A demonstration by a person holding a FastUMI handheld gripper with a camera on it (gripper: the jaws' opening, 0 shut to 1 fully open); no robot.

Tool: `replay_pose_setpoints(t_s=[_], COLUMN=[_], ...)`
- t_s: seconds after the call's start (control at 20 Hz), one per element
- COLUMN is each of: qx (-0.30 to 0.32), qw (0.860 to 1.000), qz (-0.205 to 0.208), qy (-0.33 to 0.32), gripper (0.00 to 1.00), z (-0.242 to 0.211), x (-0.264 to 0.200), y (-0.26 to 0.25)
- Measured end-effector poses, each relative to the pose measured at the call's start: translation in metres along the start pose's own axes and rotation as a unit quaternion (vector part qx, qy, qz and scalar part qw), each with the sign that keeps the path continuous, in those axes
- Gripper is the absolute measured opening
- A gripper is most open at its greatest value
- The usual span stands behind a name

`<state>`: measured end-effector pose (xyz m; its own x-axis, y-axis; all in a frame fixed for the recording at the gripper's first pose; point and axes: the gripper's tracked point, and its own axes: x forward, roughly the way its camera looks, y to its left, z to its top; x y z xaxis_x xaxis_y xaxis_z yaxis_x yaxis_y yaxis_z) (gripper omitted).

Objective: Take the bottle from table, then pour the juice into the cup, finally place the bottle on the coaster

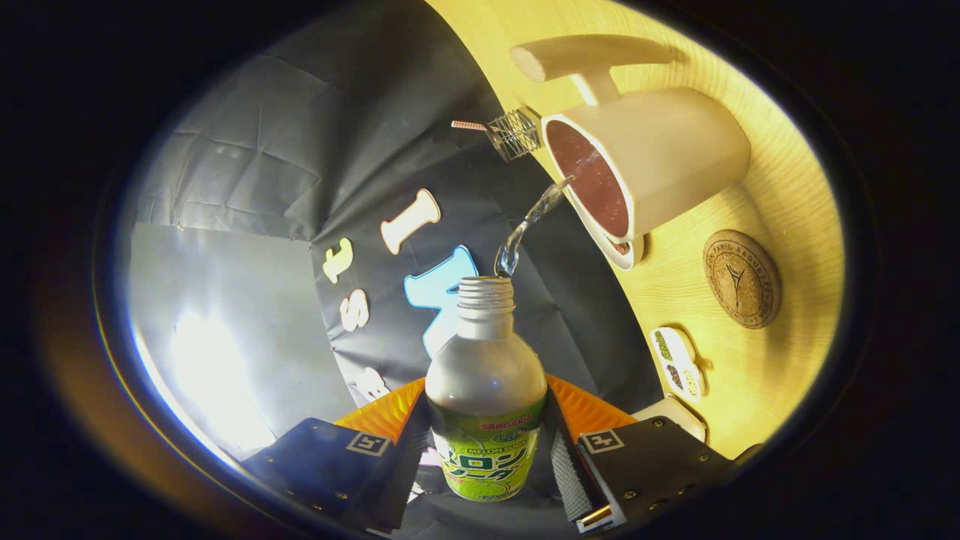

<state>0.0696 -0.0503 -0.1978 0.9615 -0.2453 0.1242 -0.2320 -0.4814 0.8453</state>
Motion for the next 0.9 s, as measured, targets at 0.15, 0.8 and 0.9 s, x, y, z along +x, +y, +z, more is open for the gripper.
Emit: replay_pose_setpoints(t_s=[0.15, 0.8, 0.9], qx=[0.012, 0.070, 0.077], qw=[1.000, 0.996, 0.996], qz=[0.003, 0.010, 0.005], qy=[-0.006, -0.049, -0.053], gripper=[0.77, 0.77, 0.77], z=[0.001, 0.010, 0.009], x=[0.001, 0.009, 0.011], y=[0.001, 0.012, 0.012])
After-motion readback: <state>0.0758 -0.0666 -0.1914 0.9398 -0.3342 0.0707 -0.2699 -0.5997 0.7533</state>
